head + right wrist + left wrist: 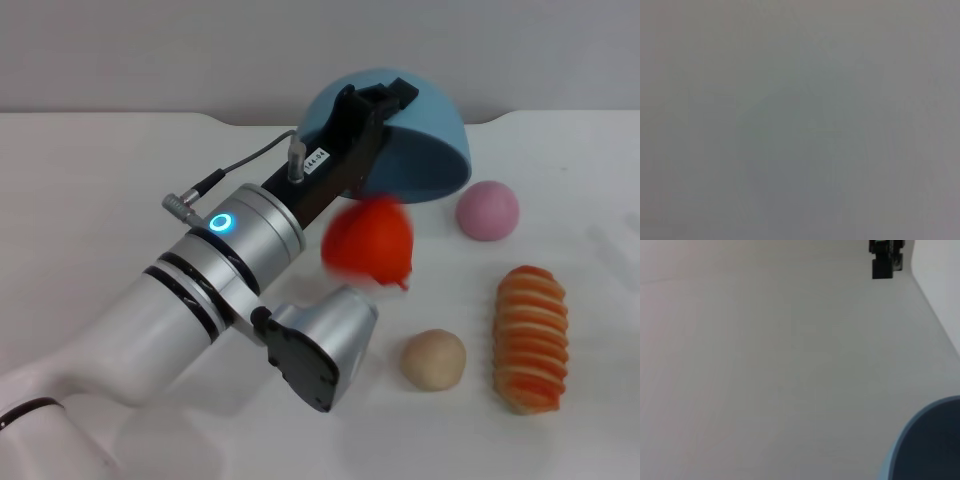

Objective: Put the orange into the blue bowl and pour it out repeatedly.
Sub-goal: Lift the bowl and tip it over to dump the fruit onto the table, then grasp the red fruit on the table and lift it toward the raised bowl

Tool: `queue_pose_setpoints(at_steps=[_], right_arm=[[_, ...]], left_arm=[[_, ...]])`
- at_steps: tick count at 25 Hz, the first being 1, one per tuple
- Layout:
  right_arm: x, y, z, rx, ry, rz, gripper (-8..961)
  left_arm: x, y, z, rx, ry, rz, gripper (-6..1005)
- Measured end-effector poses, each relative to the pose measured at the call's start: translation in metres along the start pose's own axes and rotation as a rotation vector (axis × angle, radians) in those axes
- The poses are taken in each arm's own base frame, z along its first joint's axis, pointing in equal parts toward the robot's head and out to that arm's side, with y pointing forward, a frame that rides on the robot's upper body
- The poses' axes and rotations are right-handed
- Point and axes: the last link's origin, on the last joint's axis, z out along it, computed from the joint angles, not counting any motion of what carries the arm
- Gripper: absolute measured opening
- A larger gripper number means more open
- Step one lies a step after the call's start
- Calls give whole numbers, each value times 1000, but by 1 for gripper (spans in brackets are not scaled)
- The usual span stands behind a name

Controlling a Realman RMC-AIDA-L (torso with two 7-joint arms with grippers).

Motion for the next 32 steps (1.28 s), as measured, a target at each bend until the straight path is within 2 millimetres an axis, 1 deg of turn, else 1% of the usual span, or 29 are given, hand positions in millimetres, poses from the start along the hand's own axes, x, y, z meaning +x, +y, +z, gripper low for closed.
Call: queue_pose_setpoints(at_steps=[3,6,10,12,14,15,16,17,18,19,21,22,23,25,26,28,30,31,32], right_arm=[[0,0,1,-1,0,0,750],[0,-1,6,4,4,5,751],[2,-1,16,6,30,23,751],[2,0,19,-5,40,31,751],[1,0,22,-12,53,38,751],[1,-1,24,-15,66,43,751],[1,0,26,-20,78,44,751],[0,0,28,-28,96,47,751],[0,0,30,-40,122,48,751],[1,1,35,-66,180,48,751],[1,2,38,-77,211,48,751],[1,3,41,-92,251,50,751],[1,5,46,-110,304,59,751],[4,9,55,-139,422,78,750],[8,13,63,-160,526,83,750],[11,20,74,-185,616,77,750],[17,31,87,-223,702,59,751],[25,43,101,-260,775,26,751],[29,51,109,-280,807,8,751]], left_arm=[[-4,0,-1,11,-22,-34,-1],[-13,-5,4,-1,-78,-193,-1],[-38,-16,18,-76,-182,-545,-1],[-59,-24,24,-130,-220,-778,-1],[-77,-29,28,-178,-234,-948,0],[-88,-31,30,-231,-235,-1065,1],[-94,-32,32,-278,-238,-1147,1],[-94,-32,32,-278,-238,-1147,1],[-100,-31,31,-321,-248,-1210,0],[-118,-28,32,-444,-312,-1381,0],[-127,-27,32,-499,-368,-1446,0],[-127,-27,32,-499,-368,-1446,0],[-137,-23,30,-557,-463,-1470,0],[-140,-22,30,-574,-508,-1463,0],[-142,-22,30,-585,-539,-1457,0],[-144,-23,31,-593,-568,-1460,0],[-147,-25,31,-595,-589,-1482,-1],[-148,-25,31,-593,-591,-1488,-1],[-148,-25,31,-592,-591,-1491,-1]])
